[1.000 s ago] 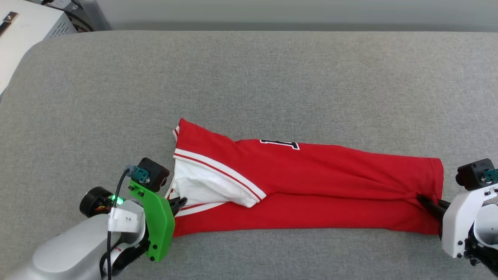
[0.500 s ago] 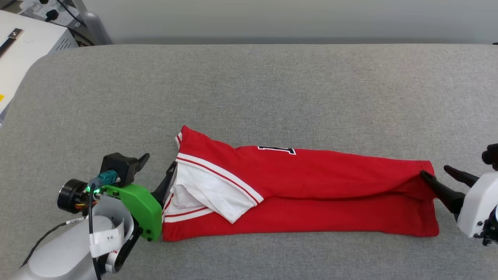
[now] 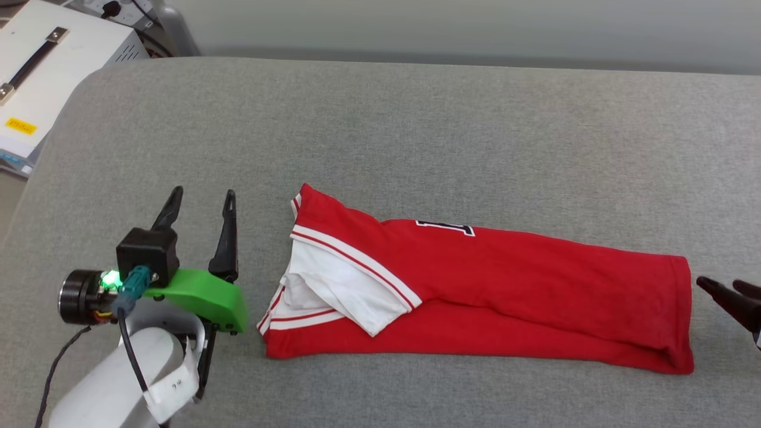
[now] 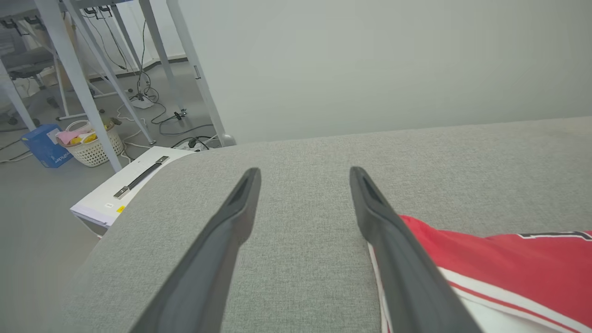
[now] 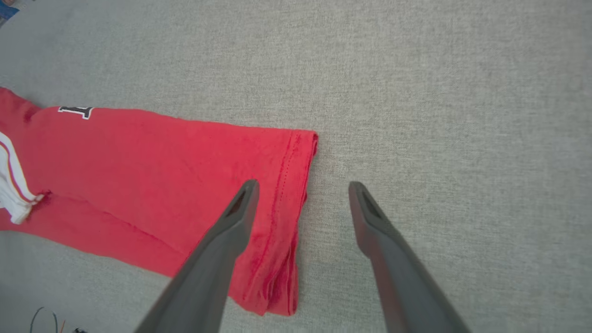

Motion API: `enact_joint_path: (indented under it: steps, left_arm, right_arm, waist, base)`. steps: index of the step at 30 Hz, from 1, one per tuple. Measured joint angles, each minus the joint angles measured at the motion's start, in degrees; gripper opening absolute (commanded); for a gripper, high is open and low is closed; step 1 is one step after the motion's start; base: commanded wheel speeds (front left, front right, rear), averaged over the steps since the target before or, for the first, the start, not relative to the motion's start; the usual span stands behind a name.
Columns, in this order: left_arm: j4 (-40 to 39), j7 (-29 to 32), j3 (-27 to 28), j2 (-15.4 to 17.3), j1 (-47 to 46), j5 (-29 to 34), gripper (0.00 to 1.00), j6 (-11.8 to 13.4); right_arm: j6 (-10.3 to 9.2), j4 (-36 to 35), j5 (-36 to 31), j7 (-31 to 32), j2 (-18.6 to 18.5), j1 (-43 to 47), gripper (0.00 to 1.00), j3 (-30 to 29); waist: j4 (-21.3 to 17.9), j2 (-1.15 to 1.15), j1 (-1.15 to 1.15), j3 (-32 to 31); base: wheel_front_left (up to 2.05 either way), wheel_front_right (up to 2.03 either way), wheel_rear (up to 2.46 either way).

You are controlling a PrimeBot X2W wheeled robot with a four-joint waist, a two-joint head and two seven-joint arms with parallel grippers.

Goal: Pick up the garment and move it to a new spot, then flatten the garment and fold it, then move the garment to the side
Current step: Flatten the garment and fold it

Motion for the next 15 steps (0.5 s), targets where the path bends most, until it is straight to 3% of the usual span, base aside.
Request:
enact_joint_path:
  steps: [5, 15]
  left_arm:
    - [-2.46, 0.00, 7.99, -4.00, 5.71, 6.78, 1.00, 0.46]
    - [-4.38, 0.00, 17.89, -12.51, 12.84, 17.24, 1.00, -3.27]
  right_arm:
    - [0.00, 2.18, 0.34, 1.78, 1.83, 0.43, 1.00, -0.03]
    - [-0.01, 3.74, 0.82, 3.27, 5.94, 0.37, 1.00, 2.60]
  waist:
    - [1.16, 0.00, 0.00, 1.24]
    - [3.09, 0.00, 0.00, 3.19]
  base:
    - [0.00, 0.00, 0.00]
    - [0.00, 0.00, 0.00]
